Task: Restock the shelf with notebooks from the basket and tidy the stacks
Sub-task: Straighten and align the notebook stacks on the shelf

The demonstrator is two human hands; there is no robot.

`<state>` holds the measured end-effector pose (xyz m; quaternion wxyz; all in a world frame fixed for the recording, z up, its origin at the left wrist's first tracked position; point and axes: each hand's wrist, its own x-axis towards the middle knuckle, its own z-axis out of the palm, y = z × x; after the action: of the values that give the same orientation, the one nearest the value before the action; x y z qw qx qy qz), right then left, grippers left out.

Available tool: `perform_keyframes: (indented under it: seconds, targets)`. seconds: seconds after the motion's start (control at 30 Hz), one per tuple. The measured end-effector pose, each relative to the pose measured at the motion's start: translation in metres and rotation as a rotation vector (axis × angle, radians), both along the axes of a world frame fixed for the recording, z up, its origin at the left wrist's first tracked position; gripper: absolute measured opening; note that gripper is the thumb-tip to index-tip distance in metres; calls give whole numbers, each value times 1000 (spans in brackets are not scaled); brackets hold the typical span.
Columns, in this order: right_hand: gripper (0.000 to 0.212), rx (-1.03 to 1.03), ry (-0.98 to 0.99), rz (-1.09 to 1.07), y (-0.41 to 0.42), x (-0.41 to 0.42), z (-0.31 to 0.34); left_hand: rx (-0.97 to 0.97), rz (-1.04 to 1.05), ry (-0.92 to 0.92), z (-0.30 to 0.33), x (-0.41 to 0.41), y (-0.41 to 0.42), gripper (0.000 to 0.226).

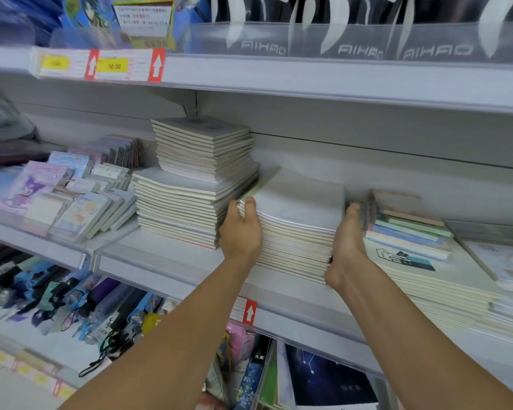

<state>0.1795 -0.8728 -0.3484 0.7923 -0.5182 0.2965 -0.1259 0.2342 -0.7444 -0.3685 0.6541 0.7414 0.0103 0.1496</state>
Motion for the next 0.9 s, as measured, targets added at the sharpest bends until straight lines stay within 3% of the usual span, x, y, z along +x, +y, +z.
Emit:
perform_keyframes:
  seconds: [0.1, 0.23, 0.33, 0.4, 0.5, 0.63, 0.7, 0.77, 0.83, 0.9]
  targets:
    - [75, 38, -6, -71, 10, -6, 13, -13, -114, 40, 9, -5, 4, 34]
    - [93, 29, -48, -140, 7, -18, 2, -6, -261, 118, 11, -4, 17, 56]
    - [81, -197, -107, -95, 46, -62, 15, 84, -385, 101, 8, -13, 33, 71]
    - [65, -426, -224, -67, 78, -84, 25, 66, -299, -75, 7, -24, 53, 59]
    - [51, -771, -313, 86, 104, -75, 36, -47, 68, -237, 16, -20, 103, 28]
    - [11, -644, -208, 503, 146, -31, 36, -52, 186, -156, 19, 23, 164, 52]
    - [20, -695, -139, 535, 165, -5, 15, 4, 131, -86, 6, 49, 177, 71]
    - [44, -789, -122, 419, 181, 20, -4, 50, 70, -39, -4, 73, 182, 86]
    - [69, -855, -110, 336, 193, 36, -13, 97, 30, -30, -6, 92, 183, 87]
    - [77, -892, -119, 225, 195, 45, -18, 66, -5, -42, -4, 110, 184, 80]
